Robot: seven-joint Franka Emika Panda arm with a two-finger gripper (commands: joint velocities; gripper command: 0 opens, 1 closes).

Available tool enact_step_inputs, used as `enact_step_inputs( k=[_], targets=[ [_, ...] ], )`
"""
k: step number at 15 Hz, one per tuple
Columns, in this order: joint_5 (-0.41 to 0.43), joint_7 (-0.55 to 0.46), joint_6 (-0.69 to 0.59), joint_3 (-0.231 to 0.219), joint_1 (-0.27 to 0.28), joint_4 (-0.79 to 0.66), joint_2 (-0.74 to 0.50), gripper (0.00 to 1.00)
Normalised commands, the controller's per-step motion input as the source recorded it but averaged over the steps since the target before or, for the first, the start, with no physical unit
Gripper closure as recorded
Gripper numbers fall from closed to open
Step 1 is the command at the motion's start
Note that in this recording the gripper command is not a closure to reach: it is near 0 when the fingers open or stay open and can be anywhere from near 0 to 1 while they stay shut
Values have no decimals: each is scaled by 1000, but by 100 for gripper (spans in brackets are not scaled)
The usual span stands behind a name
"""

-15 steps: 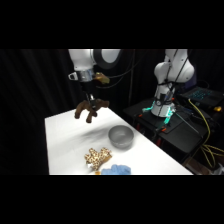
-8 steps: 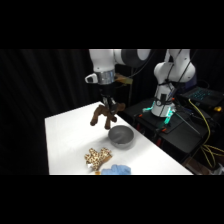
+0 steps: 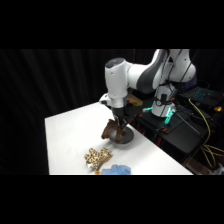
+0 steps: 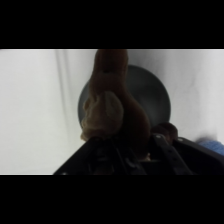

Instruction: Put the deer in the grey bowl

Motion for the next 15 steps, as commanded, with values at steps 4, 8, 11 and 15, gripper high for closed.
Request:
enact_step_inputs(
  k=[4,8,11,15],
  targets=[
    [-98,126,185,-97,69,121,251,0],
    [107,-101,-40,-50,44,140,34,0],
    [244,-304,-228,9,-23,99,-184,0],
    [165,-318,-413,-5,-49,13,-453,0]
  ],
)
